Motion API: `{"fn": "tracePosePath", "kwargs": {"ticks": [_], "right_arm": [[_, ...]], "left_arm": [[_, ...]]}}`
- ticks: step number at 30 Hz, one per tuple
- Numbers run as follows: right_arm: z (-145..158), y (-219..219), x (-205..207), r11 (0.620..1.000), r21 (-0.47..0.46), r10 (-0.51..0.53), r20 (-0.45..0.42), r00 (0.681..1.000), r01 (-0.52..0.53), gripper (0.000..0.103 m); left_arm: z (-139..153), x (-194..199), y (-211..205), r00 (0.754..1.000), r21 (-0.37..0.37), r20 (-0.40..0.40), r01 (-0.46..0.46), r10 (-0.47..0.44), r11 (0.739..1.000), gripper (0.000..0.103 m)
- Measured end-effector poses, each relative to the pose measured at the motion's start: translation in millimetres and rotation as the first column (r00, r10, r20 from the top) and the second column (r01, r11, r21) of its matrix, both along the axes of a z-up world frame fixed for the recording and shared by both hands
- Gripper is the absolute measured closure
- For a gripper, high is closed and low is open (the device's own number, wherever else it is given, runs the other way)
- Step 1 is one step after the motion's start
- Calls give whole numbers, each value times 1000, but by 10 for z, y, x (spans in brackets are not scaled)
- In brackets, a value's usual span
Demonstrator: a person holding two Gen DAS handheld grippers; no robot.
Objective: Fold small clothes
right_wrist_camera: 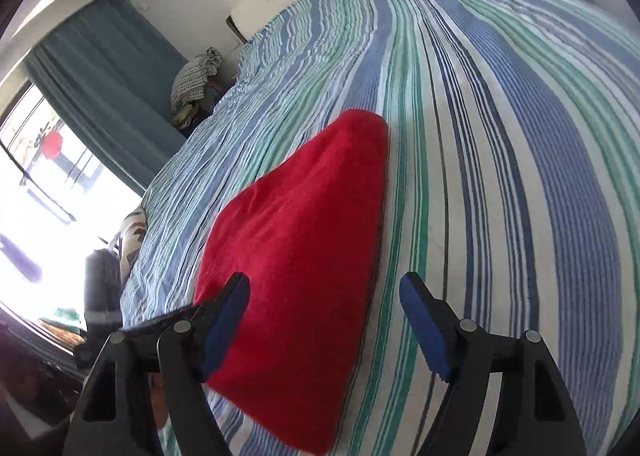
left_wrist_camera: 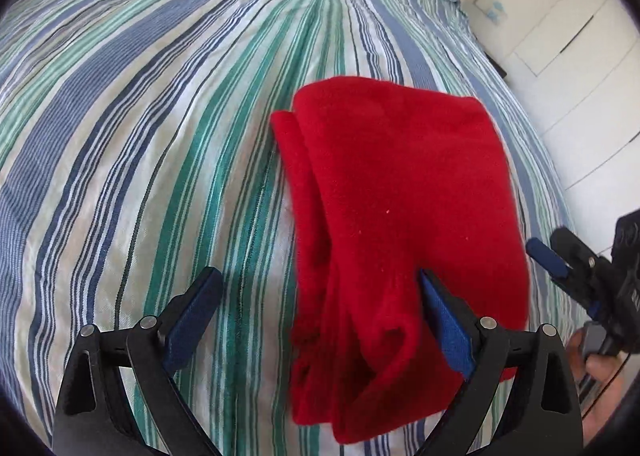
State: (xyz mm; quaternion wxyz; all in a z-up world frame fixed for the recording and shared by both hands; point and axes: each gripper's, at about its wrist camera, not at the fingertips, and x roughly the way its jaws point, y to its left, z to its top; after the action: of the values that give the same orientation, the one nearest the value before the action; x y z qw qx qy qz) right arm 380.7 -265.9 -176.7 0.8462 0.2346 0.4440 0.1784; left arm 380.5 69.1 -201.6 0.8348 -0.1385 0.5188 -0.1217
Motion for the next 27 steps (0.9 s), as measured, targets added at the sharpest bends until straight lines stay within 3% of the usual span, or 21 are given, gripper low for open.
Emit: {"fn": "tracePosePath", "kwargs": {"ticks": [2,3,4,6,9,13,16,18,20,21,22,23,24,27], "right_arm": [[-225,68,199,997,80,-1,-61,998,6,27],[-370,133,277,993,121,14,-106,994,-2,33],[-480,210,324,990,138,29,-139,990,-10,46],[-493,364,317,998,56,17,-121,993,-10,60],[-235,551,230,996,-87,-4,-43,999,0,71],[333,713,81,987,-159,38,110,993,-20,72],[789,722,32,990,-138,43,203,978,-15,72],[1008,704,65,995,-103,30,234,972,-6,72],[1064,671,108,998,-70,11,223,975,4,71],[1014,639,164,998,-61,11,188,982,0,63],[907,618,216,998,-70,11,130,991,-2,49],[775,581,231,994,-109,2,73,997,6,37],[631,493,173,985,-171,-19,37,999,26,17],[430,299,-191,948,-317,-25,9,1000,27,15]], "left_arm": [[-33,-21,40,1000,-38,3,-13,14,999,7],[-45,-23,53,1000,-60,4,-18,18,998,18],[-46,-12,57,1000,-79,2,-16,16,997,40],[-106,27,28,999,-163,-39,11,-18,987,76],[31,-8,-25,1000,-142,-2,2,-2,990,81],[491,-152,-4,993,-149,114,28,-10,988,83],[916,-242,50,981,-171,191,48,-15,984,82],[1142,-275,67,973,-169,231,59,-18,984,82],[1192,-228,38,972,-146,233,53,-18,988,73],[1135,-205,21,978,-114,210,34,-10,993,59],[1020,-148,-13,983,-74,182,13,0,997,38],[894,-163,-6,988,-24,156,-6,10,1000,31],[773,-230,3,991,37,131,-23,18,999,30],[606,-645,65,992,163,126,-35,15,986,28]]}}
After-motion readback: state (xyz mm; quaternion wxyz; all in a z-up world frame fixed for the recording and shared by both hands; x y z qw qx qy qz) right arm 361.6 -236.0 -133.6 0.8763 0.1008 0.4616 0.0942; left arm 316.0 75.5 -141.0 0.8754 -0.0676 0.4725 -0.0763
